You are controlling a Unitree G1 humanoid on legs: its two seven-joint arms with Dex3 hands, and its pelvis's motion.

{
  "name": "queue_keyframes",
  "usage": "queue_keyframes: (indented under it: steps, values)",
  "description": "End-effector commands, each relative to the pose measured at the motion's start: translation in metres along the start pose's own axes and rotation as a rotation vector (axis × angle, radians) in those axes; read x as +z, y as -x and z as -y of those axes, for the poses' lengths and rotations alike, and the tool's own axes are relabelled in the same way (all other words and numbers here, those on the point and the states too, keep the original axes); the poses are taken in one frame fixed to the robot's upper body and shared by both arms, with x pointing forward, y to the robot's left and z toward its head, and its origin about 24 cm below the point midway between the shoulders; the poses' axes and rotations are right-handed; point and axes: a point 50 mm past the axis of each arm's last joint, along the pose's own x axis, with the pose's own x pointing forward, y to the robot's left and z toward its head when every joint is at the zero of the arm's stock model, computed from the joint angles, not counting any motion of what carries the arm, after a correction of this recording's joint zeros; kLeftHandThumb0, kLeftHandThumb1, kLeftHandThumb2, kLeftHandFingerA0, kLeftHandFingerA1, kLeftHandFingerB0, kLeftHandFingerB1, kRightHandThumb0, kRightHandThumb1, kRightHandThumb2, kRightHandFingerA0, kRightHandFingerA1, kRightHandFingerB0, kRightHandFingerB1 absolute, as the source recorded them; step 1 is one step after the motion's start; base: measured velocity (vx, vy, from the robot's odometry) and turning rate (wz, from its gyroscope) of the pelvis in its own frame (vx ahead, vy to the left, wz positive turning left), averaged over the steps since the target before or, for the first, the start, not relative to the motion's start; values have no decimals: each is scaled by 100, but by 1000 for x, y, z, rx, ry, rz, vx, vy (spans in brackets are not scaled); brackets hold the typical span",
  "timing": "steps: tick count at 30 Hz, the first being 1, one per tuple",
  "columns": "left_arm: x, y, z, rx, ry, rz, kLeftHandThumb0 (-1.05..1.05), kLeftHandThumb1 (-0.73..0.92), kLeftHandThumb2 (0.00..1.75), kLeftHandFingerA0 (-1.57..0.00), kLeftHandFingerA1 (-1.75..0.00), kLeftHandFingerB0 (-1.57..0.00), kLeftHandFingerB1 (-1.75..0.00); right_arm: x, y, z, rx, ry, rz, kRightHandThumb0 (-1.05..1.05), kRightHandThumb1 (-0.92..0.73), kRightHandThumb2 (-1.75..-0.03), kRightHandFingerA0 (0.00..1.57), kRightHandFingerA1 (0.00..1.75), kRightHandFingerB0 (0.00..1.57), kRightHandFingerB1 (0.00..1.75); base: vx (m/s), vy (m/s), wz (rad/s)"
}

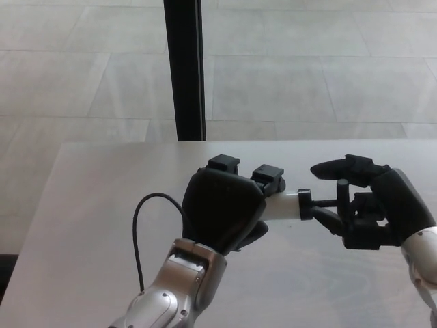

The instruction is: The robot uses its left hand to lift the air pump kept on the middle of the desk and use the right hand to pull out the handle

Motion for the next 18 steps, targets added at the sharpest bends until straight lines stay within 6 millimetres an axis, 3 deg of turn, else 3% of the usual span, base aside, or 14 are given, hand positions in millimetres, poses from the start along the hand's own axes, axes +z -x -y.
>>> queue_keyframes:
  steps: [1,2,3,5,6,8,9,10,11,12,13,16,18]
  values:
    - [-1,0,0,15,-12,1,-24,62,67,-94,-152,-87,-77,2,0,2,-52,30,3,-34,-67,-60,108,123,67,49,0,0,0]
    - [-1,0,0,14,-14,2,-24,62,67,-94,-152,-87,-77,2,0,2,-54,30,3,-34,-67,-60,108,123,67,49,0,0,0]
    - [-1,1,1,10,-14,4,-22,63,69,-92,-152,-87,-85,2,1,2,-68,29,7,-20,-67,-69,114,136,77,57,0,0,0]
    - [-1,1,1,12,-17,12,-25,65,68,-90,-154,-82,-68,3,1,2,-105,50,23,-13,-65,-79,116,145,86,61,0,0,0]
    - [-1,1,2,15,-23,13,-25,65,68,-90,-154,-82,-68,3,1,2,-111,54,22,-13,-65,-79,116,145,86,61,0,0,0]
    - [-1,2,2,24,-22,21,-14,60,75,-95,-161,-73,-56,4,2,2,-130,47,28,-14,-64,-92,109,155,94,84,0,0,0]
    - [-2,3,2,23,-25,25,-13,60,75,-96,-161,-63,-51,4,2,2,-136,41,30,-16,-57,-110,127,130,91,93,0,0,0]
    - [-2,4,3,9,-26,24,-16,62,73,-91,-159,-79,-67,5,2,2,-141,40,37,-15,-61,-98,110,157,96,98,0,0,0]
    - [-2,4,3,0,-20,16,-16,62,73,-91,-159,-79,-67,5,2,2,-145,38,47,-15,-61,-98,110,157,96,98,0,0,0]
    - [-1,5,3,12,-26,18,-14,59,75,-90,-161,-88,-83,6,2,2,-151,34,50,-16,-62,-98,107,155,95,104,0,0,0]
    - [-1,6,3,17,-26,18,-10,56,88,-88,-163,-90,-107,6,2,2,-160,30,54,-15,-63,-99,105,152,93,112,0,0,0]
    - [-1,7,3,31,-31,23,-10,54,84,-90,-159,-90,-90,7,2,2,-190,24,73,-19,-58,-102,107,145,95,115,0,0,0]
    - [-1,7,3,38,-15,22,-10,55,83,-89,-161,-90,-91,5,2,1,-207,25,85,-18,-57,-103,107,144,95,115,0,0,0]
